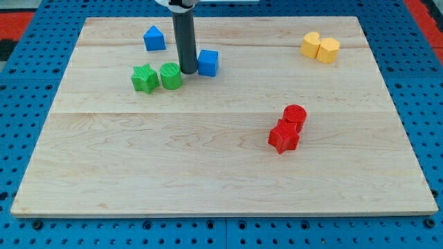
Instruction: Push the green circle slightly right
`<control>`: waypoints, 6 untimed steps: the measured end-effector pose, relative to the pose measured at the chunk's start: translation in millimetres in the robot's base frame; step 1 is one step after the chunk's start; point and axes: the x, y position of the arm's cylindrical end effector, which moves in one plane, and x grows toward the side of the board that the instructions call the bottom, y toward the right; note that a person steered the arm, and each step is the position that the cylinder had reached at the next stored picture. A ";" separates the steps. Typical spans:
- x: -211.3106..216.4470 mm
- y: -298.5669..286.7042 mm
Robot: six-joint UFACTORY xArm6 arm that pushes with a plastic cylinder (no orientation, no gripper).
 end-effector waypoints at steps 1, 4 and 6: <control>8.3 -6.2; -9.5 -149.9; -3.5 -126.3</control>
